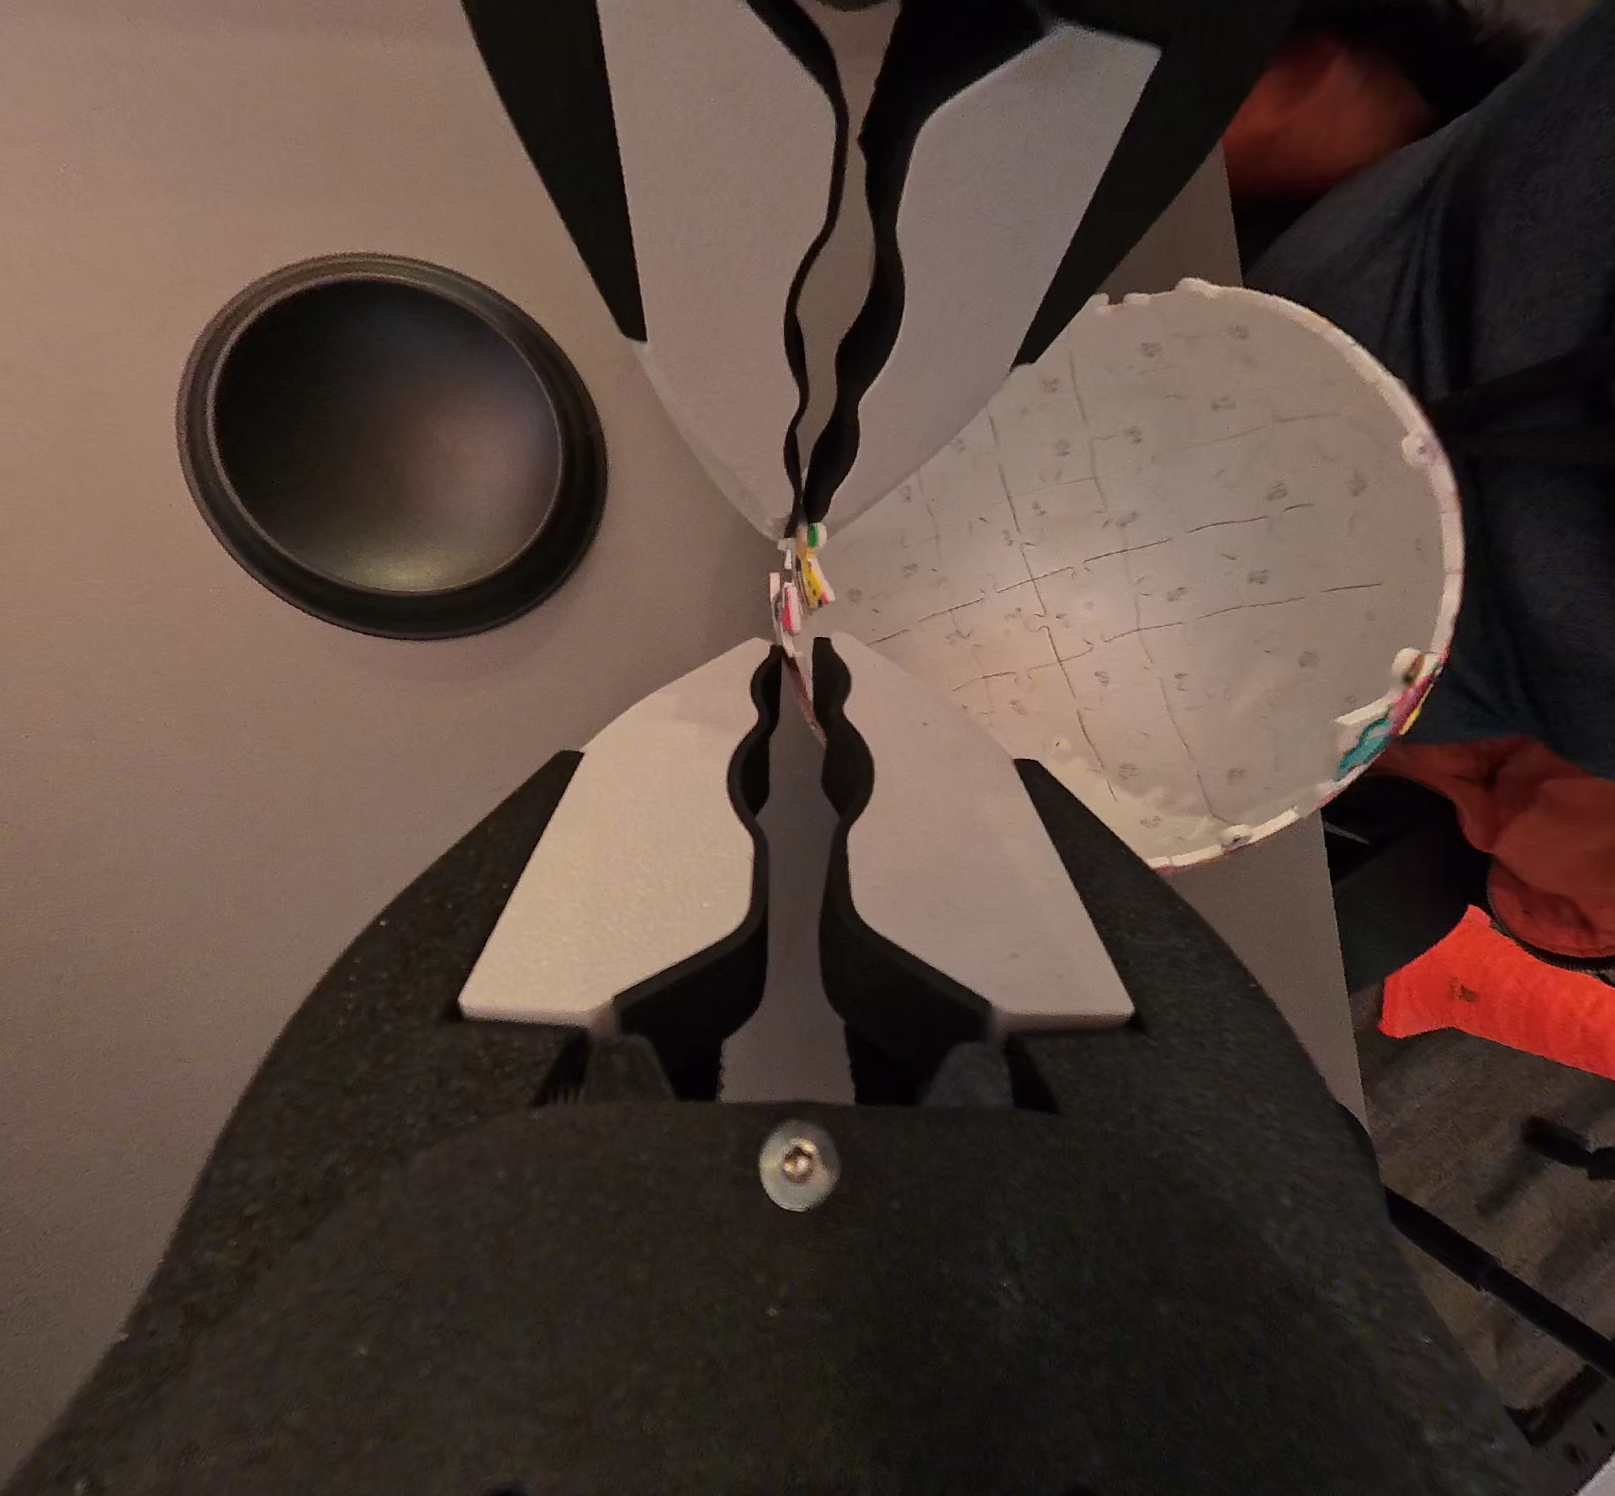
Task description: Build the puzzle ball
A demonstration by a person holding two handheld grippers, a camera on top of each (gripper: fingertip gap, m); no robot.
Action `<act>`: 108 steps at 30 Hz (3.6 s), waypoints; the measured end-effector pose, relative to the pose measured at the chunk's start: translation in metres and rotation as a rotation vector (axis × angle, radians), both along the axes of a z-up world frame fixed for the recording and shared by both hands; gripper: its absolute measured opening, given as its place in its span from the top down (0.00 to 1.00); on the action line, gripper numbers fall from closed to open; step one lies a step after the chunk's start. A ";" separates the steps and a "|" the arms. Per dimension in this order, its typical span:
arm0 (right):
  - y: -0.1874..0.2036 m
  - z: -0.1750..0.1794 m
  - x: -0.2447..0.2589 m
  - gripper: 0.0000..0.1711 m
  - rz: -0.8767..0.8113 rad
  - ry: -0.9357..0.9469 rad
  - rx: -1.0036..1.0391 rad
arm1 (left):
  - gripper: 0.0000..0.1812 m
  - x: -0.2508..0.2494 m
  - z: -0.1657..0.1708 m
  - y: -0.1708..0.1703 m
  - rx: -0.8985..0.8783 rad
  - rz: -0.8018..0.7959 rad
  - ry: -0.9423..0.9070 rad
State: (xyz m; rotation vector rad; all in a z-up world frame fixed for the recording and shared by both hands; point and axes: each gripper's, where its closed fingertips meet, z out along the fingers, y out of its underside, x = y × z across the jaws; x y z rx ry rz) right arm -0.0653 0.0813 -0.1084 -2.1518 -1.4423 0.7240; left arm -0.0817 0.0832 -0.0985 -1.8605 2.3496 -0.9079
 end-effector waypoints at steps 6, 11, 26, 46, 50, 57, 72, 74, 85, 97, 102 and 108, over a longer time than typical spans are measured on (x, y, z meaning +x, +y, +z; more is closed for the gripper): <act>0.001 0.002 -0.002 0.98 -0.012 0.053 -0.027 | 0.90 0.006 0.001 -0.001 -0.028 0.016 -0.017; 0.001 0.002 0.000 0.98 -0.016 0.051 -0.031 | 0.95 0.013 0.001 -0.004 -0.038 0.007 -0.014; 0.007 0.011 0.000 0.97 -0.009 0.167 -0.083 | 0.97 0.017 -0.003 0.000 -0.002 -0.002 -0.022; 0.016 0.007 0.000 0.98 -0.090 0.162 -0.034 | 0.95 0.017 -0.014 0.003 -0.008 0.014 0.054; 0.015 0.005 0.001 0.98 -0.108 0.179 -0.051 | 0.96 0.018 -0.016 0.003 -0.002 0.013 0.046; 0.016 0.001 0.002 0.98 -0.127 0.165 -0.026 | 0.98 0.018 -0.018 0.005 0.038 0.004 0.038; 0.016 -0.001 0.004 0.98 -0.109 0.182 -0.012 | 0.98 0.020 -0.020 0.005 0.062 0.010 0.038; 0.015 0.000 0.005 0.98 -0.108 0.185 -0.012 | 0.98 0.021 -0.020 0.005 0.066 0.007 0.035; 0.013 0.008 0.010 0.91 -0.192 0.254 -0.183 | 0.98 0.021 -0.018 0.003 0.075 0.012 0.034; 0.005 -0.009 0.006 0.92 -0.174 0.174 -0.301 | 0.98 0.021 -0.019 0.004 0.076 0.019 0.042; 0.005 -0.008 0.010 0.92 -0.195 0.220 -0.330 | 0.98 0.022 -0.018 0.003 0.074 0.014 0.040; 0.000 -0.016 0.010 0.93 -0.191 0.189 -0.376 | 0.98 0.023 -0.018 0.002 0.077 0.012 0.043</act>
